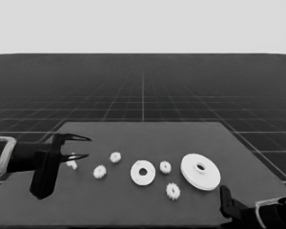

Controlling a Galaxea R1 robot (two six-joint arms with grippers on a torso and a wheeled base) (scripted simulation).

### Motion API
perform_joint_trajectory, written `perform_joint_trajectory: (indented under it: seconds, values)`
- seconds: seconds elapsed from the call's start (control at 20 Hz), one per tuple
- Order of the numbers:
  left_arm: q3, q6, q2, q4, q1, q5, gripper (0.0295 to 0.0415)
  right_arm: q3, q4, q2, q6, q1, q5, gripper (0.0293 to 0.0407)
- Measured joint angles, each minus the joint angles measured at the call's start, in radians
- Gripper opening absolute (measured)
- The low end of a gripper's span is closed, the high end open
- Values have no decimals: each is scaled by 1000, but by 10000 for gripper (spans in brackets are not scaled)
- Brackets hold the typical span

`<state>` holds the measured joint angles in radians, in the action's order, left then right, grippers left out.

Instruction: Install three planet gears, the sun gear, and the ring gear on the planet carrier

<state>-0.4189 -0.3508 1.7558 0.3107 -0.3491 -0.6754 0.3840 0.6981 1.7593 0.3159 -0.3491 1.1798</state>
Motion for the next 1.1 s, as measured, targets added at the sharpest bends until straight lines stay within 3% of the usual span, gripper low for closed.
perform_joint_trajectory:
  seconds: [0.05,0.1,0.15,0.2,0.25,0.3,0.35,0.4,0.45,0.55,0.7,0.75,0.85,1.1]
  values:
    - [71,3,-3,-73,71,-49,295,-53,-76,14,-3,-54,-23,293]
    - [43,2,-2,-44,45,-30,297,-29,-45,8,-2,-34,-14,308]
    - [25,1,-1,-26,29,-18,314,-16,-26,5,-1,-22,-8,337]
    - [15,1,-1,-15,20,-11,347,-8,-16,3,-1,-15,-4,368]
    - [-49,486,178,467,238,-403,379,-3,-9,1,0,-11,-2,380]
    - [-196,986,400,453,313,-804,401,-1,-6,1,0,-9,-1,383]
    - [-397,1283,530,234,321,-898,402,1,-3,0,0,-7,-1,384]
    - [-566,1408,592,79,326,-875,394,2,-2,0,0,-7,0,384]
    - [-685,1455,628,-15,332,-850,389,2,-1,0,0,-6,0,385]
    - [-817,1478,666,-105,340,-827,385,3,-1,0,0,-6,0,385]
    - [-884,1477,686,-145,343,-819,385,3,-1,0,0,-6,0,385]
    - [-928,1460,702,-71,423,-779,385,3,0,0,0,-6,0,385]
    - [-996,1435,728,-11,509,-733,385,3,0,0,0,-6,0,385]
    - [-1039,1419,746,14,544,-708,385,3,0,0,0,-6,0,385]
